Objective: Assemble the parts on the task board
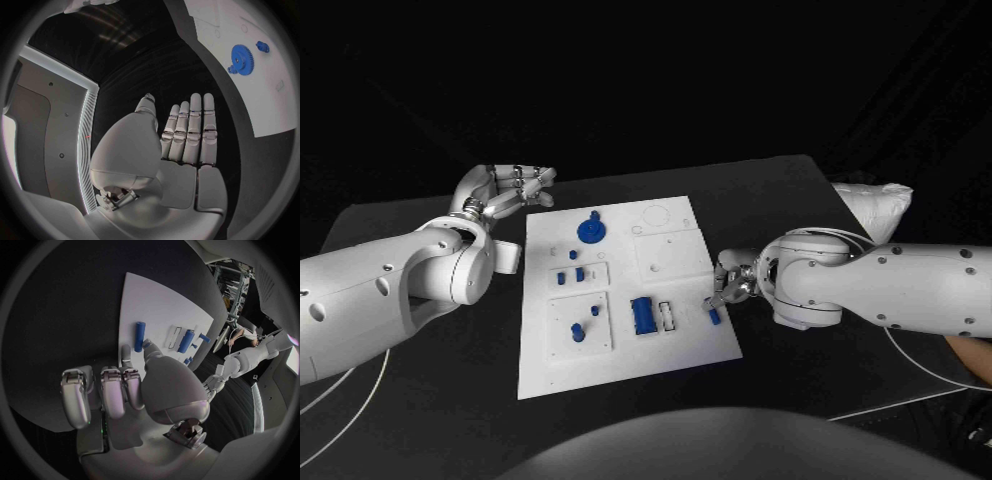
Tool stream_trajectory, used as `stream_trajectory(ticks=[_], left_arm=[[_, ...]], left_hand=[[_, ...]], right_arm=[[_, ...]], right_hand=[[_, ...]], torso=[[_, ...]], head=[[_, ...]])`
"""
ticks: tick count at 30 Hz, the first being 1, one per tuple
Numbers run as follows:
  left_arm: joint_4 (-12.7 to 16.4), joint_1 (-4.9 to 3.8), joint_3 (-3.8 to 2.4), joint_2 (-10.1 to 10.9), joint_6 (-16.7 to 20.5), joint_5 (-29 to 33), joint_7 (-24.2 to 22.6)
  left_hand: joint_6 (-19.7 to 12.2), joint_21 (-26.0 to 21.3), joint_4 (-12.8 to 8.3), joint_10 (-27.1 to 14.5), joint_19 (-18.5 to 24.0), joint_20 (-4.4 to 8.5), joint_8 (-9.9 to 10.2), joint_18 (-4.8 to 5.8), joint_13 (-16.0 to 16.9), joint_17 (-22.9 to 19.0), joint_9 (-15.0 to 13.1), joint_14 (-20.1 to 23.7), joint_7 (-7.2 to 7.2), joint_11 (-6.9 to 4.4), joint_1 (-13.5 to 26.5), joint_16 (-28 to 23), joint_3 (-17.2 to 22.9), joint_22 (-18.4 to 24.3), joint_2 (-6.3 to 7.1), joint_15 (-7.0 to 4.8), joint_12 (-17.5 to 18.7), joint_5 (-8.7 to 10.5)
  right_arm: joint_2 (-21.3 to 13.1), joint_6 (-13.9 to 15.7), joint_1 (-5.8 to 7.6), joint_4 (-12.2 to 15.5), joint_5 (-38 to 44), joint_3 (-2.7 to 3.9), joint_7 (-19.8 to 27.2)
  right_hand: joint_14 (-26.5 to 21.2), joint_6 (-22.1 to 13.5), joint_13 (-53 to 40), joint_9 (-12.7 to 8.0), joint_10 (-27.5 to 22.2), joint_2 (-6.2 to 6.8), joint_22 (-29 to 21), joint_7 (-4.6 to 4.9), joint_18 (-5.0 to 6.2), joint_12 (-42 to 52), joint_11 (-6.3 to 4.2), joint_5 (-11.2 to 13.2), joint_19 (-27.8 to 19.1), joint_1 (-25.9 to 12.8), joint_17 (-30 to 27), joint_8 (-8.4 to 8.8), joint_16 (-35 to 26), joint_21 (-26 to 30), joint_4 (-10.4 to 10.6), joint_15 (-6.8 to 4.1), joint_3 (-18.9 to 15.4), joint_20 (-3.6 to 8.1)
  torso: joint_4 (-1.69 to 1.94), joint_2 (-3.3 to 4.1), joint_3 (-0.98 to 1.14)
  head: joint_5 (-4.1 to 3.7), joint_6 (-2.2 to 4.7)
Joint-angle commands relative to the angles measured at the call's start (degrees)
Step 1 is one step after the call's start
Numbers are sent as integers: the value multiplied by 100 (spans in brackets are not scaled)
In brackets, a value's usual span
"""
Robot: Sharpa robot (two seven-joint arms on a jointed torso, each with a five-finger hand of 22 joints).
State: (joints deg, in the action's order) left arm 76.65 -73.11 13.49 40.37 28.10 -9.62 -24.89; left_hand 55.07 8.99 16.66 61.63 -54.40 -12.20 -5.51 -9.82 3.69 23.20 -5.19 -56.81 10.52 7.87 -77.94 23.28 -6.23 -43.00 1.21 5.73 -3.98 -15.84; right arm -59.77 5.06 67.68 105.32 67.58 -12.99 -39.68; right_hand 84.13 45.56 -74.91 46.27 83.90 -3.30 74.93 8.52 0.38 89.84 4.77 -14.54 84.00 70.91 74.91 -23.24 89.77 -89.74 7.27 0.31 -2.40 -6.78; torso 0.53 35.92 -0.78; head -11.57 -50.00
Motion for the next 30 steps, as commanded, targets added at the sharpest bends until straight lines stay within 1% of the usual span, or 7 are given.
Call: stream_trajectory(ticks=[1, 8, 14, 20, 23, 27, 30], left_arm=[[15, -4, -4, -15, -95, -23, -28], [15, -4, -4, -13, -94, -23, -27], [18, -4, -4, -8, -91, -23, -27], [25, -4, -3, 2, -88, -23, -25], [28, -4, -3, 8, -85, -23, -23], [33, -4, -3, 13, -80, -23, -21], [38, -4, -3, 15, -79, -23, -18]], left_hand=[[-46, -29, 11, -30, -16, -4, -18, -63, 5, -5, -7, 34, -6, 4, 10, -5, -37, 9, -54, -1, -17, -35], [-46, -32, 11, -30, -17, -4, -20, -63, 5, -7, -8, 36, -7, 4, 8, -4, -41, 13, -56, 0, -17, -36], [-46, -32, 11, -30, -17, -4, -20, -63, 5, -7, -8, 36, -7, 4, 8, -4, -41, 13, -56, 0, -17, -36], [-46, -32, 11, -30, -17, -4, -20, -63, 5, -7, -8, 36, -7, 4, 8, -4, -41, 13, -56, 0, -17, -36], [-46, -32, 11, -30, -17, -4, -20, -63, 5, -7, -8, 36, -7, 4, 8, -4, -41, 13, -56, 0, -17, -36], [-46, -32, 11, -30, -17, -4, -20, -63, 5, -7, -8, 36, -7, 4, 8, -4, -41, 13, -56, 0, -17, -36], [-46, -32, 11, -30, -17, -4, -20, -63, 5, -7, -8, 36, -7, 4, 8, -4, -41, 13, -56, 0, -17, -36]], right_arm=[[31, -376, -73, -3, -30, -57, -640], [41, -458, -74, -9, -25, -57, -672], [44, -392, -76, -7, -23, -57, -645], [31, -124, -77, 29, -32, -57, -530], [23, 59, -77, 36, -104, -57, -447], [14, 335, -77, 28, -341, -56, -315], [7, 509, -77, 21, -565, -56, -225]], right_hand=[[587, 82, -1509, -1597, 610, 7, 1507, -11, -38, 16, -15, 12, 600, 84, 1509, 107, 23, -26, -36, -2, 75, 11], [587, 220, -1509, -1779, 610, 7, 1507, -33, -38, 16, -35, -35, 600, 201, 1509, 252, 23, -26, -180, -13, 257, 21], [587, 440, -1509, -2061, 610, -118, 1507, -59, -38, 16, -71, -269, 600, 542, 1509, 502, 23, -26, -503, -22, 752, 38], [587, 714, -1509, -2411, 610, -138, 1507, -44, -38, 16, -66, -529, 600, 613, 1509, 872, 23, -26, -743, 10, 1278, 27], [587, 873, -1509, -2602, 610, -82, 1507, -33, -38, 16, -54, -572, 600, 567, 1509, 1068, 23, -26, -850, 34, 1534, 12], [587, 1018, -1509, -2779, 610, -3, 1507, -47, -38, 16, -49, -566, 600, 509, 1509, 1244, 23, -26, -960, 53, 1753, 2], [587, 1082, -1509, -2831, 610, 20, 1507, -48, -38, 16, -50, -544, 600, 474, 1509, 1288, 23, -26, -980, 53, 1807, -1]], torso=[[2, -3, -1], [2, -3, -2], [1, -3, 0], [-1, -1, 2], [1, 2, -1], [-1, 5, -1], [0, 4, -2]], head=[[-3, 0], [-3, 0], [0, 0], [19, 0], [14, 0], [24, 0], [23, 0]])
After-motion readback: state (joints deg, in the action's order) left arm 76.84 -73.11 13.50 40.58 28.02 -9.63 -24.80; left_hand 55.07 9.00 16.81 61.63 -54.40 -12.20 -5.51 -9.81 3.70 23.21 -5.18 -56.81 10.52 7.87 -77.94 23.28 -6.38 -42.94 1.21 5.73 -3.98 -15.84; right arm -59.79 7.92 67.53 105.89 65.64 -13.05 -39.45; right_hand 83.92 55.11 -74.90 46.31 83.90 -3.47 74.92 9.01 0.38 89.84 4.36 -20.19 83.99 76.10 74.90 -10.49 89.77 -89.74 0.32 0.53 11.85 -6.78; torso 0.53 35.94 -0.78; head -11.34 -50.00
